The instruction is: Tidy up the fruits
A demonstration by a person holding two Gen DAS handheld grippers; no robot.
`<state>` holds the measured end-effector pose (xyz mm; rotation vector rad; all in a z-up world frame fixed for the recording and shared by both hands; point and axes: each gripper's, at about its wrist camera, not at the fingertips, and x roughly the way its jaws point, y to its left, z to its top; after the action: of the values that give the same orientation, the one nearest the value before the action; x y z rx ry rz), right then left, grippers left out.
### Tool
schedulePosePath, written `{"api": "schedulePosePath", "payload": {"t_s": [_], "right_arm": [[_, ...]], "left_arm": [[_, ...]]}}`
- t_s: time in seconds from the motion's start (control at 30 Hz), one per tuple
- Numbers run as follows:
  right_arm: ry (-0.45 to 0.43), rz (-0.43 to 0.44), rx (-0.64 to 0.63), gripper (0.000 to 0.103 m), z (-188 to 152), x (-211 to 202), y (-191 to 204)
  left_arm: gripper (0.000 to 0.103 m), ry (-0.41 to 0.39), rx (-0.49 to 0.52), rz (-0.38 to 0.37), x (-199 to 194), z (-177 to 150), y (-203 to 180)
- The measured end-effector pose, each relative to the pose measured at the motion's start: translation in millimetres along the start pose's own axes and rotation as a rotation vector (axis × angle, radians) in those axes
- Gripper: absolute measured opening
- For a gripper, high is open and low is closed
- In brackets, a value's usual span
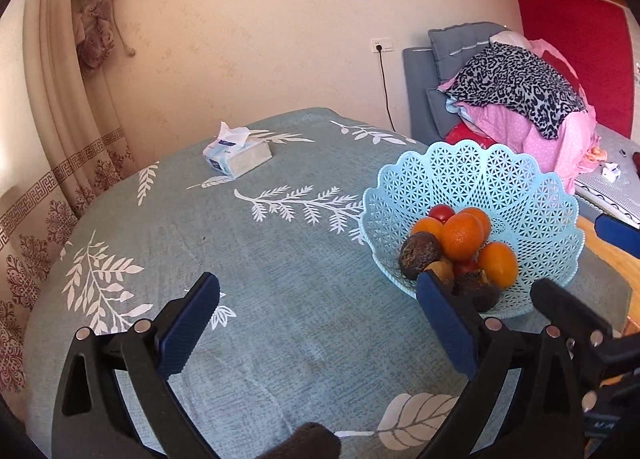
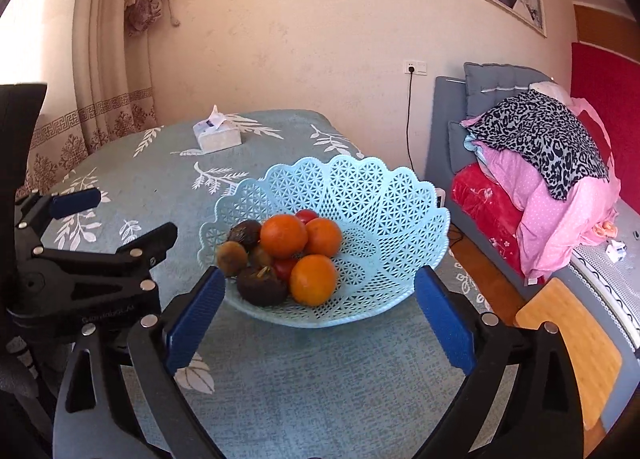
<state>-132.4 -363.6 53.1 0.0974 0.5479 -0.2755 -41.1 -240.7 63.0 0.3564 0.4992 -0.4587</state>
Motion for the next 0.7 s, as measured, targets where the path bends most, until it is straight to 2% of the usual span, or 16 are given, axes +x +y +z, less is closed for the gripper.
{"api": "schedulePosePath", "payload": {"t_s": [0.1,0.7], "right_arm": [[0.01,-0.005,-0.044,0.098,-4,3,13],[0.043,-0.034,-0.033,0.098,-7,13,12]], "left_arm": [[0.098,-0.003,0.001,0.047,-3,-1,4],[0.098,0.014,0.016,0.066,-3,-7,3]]}}
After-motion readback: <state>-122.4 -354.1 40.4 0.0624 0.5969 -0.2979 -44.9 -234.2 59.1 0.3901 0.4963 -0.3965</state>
